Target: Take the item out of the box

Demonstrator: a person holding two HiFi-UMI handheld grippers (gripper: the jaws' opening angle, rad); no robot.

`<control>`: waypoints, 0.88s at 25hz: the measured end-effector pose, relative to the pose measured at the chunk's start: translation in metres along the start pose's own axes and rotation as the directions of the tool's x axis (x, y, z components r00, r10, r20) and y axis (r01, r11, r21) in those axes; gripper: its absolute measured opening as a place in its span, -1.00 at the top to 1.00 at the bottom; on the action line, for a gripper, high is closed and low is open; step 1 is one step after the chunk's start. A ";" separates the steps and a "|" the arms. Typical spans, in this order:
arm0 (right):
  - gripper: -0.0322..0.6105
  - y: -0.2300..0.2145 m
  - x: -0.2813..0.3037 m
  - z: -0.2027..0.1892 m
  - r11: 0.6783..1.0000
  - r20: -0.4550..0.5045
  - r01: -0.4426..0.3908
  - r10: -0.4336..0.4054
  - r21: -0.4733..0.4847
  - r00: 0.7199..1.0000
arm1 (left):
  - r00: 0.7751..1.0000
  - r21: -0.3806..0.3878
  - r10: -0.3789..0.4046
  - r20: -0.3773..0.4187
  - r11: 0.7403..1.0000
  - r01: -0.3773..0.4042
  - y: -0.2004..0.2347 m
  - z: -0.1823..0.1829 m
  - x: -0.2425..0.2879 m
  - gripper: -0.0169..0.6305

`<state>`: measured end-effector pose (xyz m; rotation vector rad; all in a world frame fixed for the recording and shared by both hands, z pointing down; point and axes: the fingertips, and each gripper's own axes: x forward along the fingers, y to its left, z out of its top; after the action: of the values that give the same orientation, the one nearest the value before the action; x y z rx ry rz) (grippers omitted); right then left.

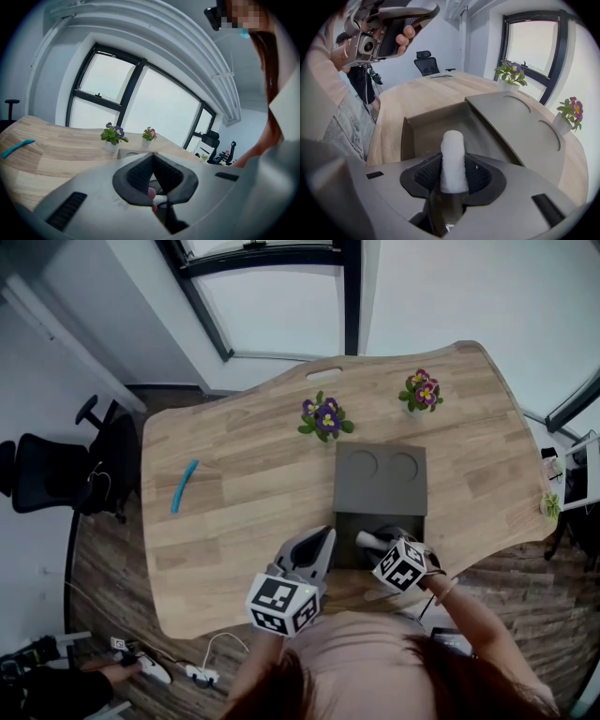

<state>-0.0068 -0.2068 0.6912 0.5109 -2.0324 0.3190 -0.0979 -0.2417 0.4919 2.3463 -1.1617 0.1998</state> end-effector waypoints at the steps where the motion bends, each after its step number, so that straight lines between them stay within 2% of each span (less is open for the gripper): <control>1: 0.47 0.000 0.000 0.000 1.000 0.002 0.001 -0.001 0.000 1.000 | 1.000 0.001 0.000 0.001 1.000 0.000 0.000 0.000 0.000 0.97; 11: 0.48 -0.005 -0.013 0.002 0.999 0.042 0.035 -0.036 0.026 0.998 | 1.000 0.010 0.008 0.017 1.000 -0.008 -0.002 0.003 -0.004 0.97; 22: 0.48 -0.010 -0.039 0.010 0.994 0.132 0.080 -0.089 0.068 0.987 | 0.999 0.022 0.019 0.044 1.000 -0.020 -0.013 0.004 -0.009 0.97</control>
<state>0.0067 -0.2111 0.6526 0.6712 -2.1295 0.3041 -0.0935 -0.2308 0.4798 2.3713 -1.2093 0.1698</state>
